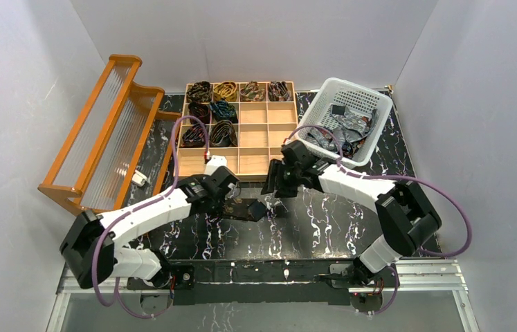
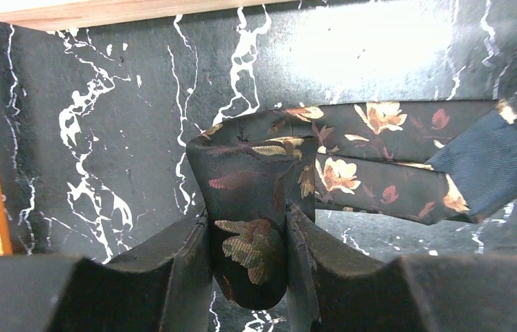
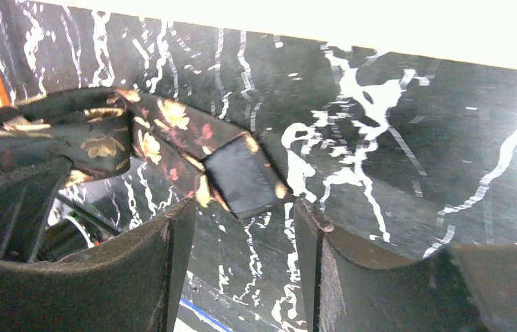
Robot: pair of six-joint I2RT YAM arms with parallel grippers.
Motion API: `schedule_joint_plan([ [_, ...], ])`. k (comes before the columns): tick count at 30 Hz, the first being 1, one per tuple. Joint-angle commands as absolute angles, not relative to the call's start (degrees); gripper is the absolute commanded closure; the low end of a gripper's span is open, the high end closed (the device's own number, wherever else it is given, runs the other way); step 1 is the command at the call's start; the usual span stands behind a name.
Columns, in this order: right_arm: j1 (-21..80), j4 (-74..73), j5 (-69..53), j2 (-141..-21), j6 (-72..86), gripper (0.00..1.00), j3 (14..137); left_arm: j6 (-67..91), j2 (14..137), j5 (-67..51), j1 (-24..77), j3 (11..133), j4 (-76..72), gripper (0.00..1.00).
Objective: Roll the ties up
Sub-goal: Roll the tie at the center of the board.
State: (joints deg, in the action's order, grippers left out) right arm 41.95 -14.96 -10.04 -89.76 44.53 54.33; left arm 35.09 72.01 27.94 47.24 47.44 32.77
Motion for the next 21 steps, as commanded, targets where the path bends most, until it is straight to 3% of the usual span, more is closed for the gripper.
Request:
schedule_joint_plan([
  [1, 38.47, -15.56, -6.92, -86.42, 46.61, 0.37, 51.36, 35.10, 76.36, 38.69, 51.60, 50.42, 38.04, 0.84],
  [7, 35.60, -14.43, -7.00, -83.84, 47.75, 0.36, 48.36, 37.98, 83.46, 45.45, 56.69, 54.24, 42.33, 0.84],
  [14, 34.43, -14.12, -7.96, -83.97, 48.23, 0.35, 47.14, 40.44, 90.60, 46.38, 61.92, 59.48, 43.95, 0.77],
  [21, 33.85, -13.91, -8.27, -83.82, 48.46, 0.34, 46.52, 41.40, 97.94, 43.47, 64.48, 65.33, 43.91, 0.50],
])
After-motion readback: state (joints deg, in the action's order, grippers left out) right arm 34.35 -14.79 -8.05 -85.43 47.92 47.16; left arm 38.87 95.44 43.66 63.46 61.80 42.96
